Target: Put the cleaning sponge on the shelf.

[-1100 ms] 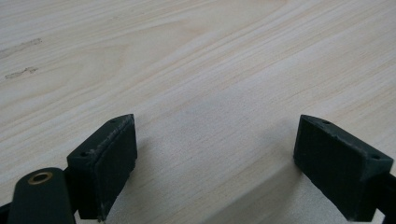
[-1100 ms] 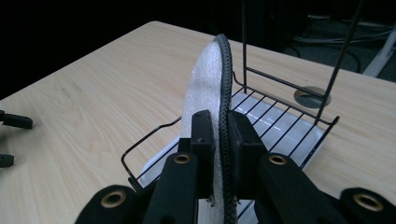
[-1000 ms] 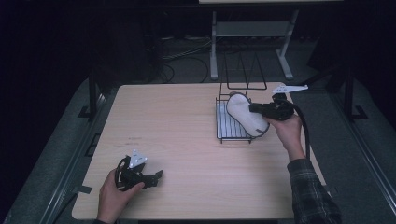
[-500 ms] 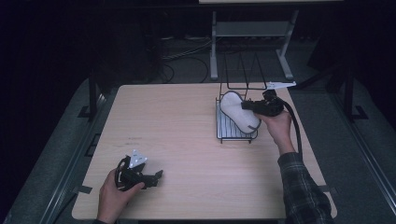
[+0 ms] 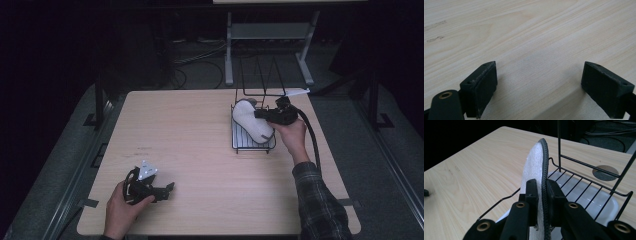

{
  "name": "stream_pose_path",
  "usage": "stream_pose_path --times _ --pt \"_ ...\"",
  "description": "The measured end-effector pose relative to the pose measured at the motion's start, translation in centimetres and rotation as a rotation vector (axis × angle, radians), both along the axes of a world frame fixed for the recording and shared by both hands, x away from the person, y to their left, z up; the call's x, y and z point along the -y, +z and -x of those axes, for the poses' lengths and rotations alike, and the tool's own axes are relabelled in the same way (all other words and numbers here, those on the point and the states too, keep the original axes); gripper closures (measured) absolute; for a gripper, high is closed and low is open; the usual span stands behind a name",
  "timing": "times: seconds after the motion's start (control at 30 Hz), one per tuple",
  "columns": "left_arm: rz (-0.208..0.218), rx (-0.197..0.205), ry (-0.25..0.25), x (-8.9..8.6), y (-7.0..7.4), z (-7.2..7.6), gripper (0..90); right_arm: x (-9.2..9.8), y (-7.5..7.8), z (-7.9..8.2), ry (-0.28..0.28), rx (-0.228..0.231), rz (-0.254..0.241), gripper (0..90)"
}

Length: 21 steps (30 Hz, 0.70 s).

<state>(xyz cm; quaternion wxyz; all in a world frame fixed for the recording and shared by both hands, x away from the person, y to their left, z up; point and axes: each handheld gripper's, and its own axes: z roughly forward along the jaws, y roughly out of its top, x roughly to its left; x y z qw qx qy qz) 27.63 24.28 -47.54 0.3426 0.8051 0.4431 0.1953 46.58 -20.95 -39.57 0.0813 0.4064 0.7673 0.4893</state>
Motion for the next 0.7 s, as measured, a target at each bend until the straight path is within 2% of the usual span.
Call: stream_pose_path --times 0.4,0.6,0.7 --pt "0.000 0.000 0.000 0.0 0.0 0.0 12.6 0.5 -0.8 -0.7 -0.041 -0.016 0.007 76.9" --pt "0.000 0.000 0.000 0.0 0.0 0.0 12.6 0.5 -1.4 -0.9 -0.061 -0.007 0.050 73.6" --pt "0.000 0.000 0.000 0.0 0.0 0.0 12.6 0.6 -1.6 -1.1 -0.067 -0.019 0.044 73.2"
